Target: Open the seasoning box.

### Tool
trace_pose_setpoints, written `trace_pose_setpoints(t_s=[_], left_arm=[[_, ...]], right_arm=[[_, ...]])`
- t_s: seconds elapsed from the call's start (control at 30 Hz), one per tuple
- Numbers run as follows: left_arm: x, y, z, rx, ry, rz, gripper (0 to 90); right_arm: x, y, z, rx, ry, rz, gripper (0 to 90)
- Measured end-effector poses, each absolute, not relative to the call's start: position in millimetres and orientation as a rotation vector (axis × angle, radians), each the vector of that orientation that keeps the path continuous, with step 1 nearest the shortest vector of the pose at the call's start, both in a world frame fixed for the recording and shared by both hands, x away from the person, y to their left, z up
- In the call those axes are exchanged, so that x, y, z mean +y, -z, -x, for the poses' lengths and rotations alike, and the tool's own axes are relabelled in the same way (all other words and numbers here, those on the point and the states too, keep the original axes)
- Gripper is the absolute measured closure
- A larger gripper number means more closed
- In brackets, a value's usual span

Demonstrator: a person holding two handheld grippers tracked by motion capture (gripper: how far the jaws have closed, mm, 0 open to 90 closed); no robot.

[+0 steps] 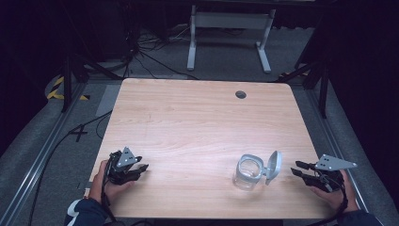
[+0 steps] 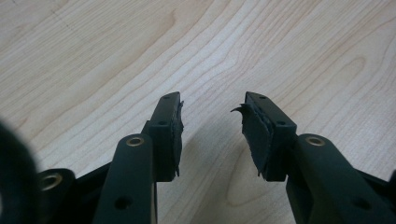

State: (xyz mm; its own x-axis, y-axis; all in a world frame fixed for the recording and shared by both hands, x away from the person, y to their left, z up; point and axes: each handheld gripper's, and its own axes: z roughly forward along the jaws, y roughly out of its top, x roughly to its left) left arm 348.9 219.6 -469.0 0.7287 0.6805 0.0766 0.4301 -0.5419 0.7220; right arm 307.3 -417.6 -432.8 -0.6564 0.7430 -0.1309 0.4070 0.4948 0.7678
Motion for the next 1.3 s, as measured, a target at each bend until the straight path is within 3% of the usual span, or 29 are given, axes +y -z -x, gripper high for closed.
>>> trace_pose_setpoints(t_s=[0.2, 0.53, 0.87, 1.3], left_arm=[[221.4, 476.1, -353.0, 0.855, -0.399, -2.203, 48.8], [220.8, 481.0, -355.8, 0.948, -0.378, -2.157, 24.9], [219.2, 481.1, -354.5, 0.946, -0.395, -2.176, 16.2], [218.1, 481.6, -352.6, 0.98, -0.4, -2.161, 15.0]], right_arm=[[-432.2, 446.4, -308.3, 2.28, -1.023, -1.067, 48.0], [-438.8, 465.6, -307.4, 2.308, -1.031, -1.089, 36.5], [-436.9, 466.1, -308.2, 2.307, -1.03, -1.092, 33.2], [-436.4, 466.3, -307.4, 2.299, -1.028, -1.104, 32.4]])
